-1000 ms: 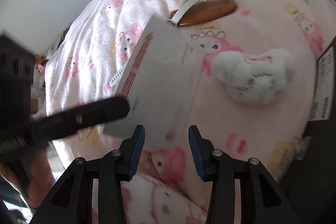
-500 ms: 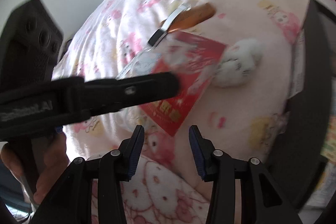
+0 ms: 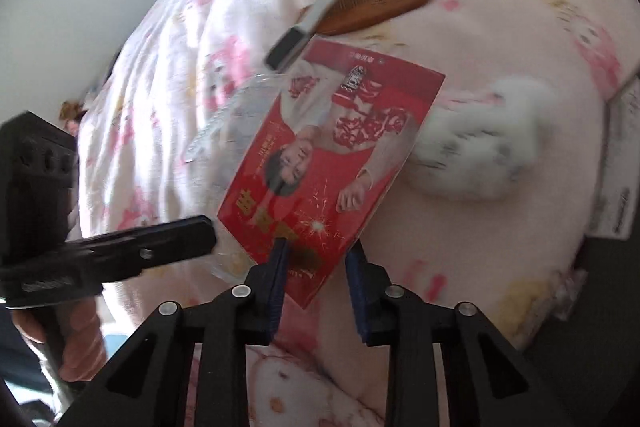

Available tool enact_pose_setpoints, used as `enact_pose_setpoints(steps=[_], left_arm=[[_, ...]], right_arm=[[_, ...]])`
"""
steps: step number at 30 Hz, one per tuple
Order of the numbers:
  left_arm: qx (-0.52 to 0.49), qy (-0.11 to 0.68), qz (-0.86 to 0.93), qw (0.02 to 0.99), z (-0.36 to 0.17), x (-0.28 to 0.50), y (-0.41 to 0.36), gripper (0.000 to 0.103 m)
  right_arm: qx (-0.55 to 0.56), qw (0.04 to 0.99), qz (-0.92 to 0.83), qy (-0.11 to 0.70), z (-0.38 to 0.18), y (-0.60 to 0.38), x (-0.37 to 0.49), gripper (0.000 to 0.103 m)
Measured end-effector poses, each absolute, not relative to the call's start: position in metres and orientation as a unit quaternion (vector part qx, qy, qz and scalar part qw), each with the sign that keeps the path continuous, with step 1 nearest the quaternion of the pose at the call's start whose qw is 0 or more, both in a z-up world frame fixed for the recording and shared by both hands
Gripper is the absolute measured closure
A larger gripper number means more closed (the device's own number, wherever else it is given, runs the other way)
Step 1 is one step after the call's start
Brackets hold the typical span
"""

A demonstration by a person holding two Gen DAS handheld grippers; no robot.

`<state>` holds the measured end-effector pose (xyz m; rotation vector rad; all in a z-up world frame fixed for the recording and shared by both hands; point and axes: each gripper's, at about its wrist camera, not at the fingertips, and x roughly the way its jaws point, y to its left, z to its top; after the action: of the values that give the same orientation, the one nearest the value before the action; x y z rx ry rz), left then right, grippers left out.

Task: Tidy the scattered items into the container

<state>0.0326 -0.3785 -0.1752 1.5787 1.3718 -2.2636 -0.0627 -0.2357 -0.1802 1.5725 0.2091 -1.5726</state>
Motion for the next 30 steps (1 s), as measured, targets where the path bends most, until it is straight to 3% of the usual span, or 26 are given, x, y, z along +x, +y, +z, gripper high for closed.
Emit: enact_pose_setpoints(steps=[6,17,30], left_arm=[[0.482,0.482,-0.730,0.040,-0.178,0.048,-0.388,0.074],[0.464,0.480,-0.738,0.099,-0.185,0.048,-0.415,0.075],[0.437,0.476,-0.750,0.141,-0.182,0.055,-0.449,0.075]], right_arm=[[0.610,0.515,-0.592,0.112,-0.157,-0.257,-0.040,0.079],[0.576,0.393,-0.706,0.125,-0.158,-0.268,-0.108,0.078],[0.645,0.454,-0.602,0.127,-0.186,-0.278,-0.083,0.073]])
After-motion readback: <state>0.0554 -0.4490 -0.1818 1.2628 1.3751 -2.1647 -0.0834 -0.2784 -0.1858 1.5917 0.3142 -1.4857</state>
